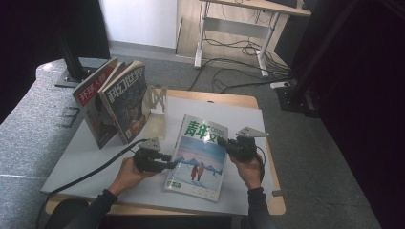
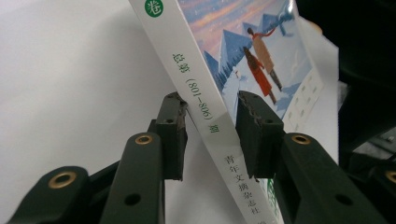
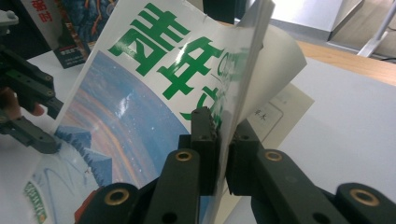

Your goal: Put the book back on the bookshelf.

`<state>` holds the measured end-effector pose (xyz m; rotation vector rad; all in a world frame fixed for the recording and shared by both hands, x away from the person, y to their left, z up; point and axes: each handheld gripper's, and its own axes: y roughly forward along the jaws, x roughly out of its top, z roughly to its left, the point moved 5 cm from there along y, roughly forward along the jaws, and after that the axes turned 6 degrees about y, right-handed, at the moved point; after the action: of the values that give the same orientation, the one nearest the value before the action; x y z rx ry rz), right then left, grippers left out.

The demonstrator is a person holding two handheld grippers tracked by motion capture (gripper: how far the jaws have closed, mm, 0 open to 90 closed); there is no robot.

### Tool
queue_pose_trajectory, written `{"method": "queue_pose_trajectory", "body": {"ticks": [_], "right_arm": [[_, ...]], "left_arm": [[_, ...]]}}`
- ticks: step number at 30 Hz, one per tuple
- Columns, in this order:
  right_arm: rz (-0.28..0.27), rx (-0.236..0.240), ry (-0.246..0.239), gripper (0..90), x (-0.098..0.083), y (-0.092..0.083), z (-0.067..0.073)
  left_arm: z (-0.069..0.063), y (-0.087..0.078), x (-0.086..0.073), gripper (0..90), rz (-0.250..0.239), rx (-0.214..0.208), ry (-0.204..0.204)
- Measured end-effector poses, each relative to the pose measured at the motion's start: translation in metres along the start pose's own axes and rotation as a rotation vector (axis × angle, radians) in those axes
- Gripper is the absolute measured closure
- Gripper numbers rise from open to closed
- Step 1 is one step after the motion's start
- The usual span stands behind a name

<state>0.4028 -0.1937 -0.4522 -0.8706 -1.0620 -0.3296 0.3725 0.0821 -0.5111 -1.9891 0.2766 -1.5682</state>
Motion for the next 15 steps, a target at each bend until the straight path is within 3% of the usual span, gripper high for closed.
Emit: {"method": "queue_pose_trajectory", "body": {"ticks": [2,4,7,10,12,15], "right_arm": [[-0.010,-0.014,-0.006,83.1,0.000,0.000,0.000],[-0.021,-0.029,-0.013,83.3,0.002,0.000,-0.001],[-0.041,-0.049,-0.023,83.3,0.008,-0.002,-0.001],[-0.099,-0.059,-0.025,83.9,0.024,-0.010,0.000],[-0.129,-0.050,-0.030,83.9,0.033,-0.014,0.002],[-0.121,-0.034,-0.049,83.5,0.034,-0.015,0.007]], "left_arm": [[0.001,-0.001,0.001,64.9,-0.031,-0.017,-0.020],[0.003,-0.002,0.004,65.5,-0.040,-0.018,-0.014],[0.007,-0.004,0.012,66.4,-0.097,-0.005,0.000],[0.010,-0.008,0.021,67.7,-0.154,0.022,0.039],[0.011,-0.009,0.022,68.3,-0.160,0.041,0.056],[0.010,-0.009,0.015,68.4,-0.145,0.052,0.075]]}}
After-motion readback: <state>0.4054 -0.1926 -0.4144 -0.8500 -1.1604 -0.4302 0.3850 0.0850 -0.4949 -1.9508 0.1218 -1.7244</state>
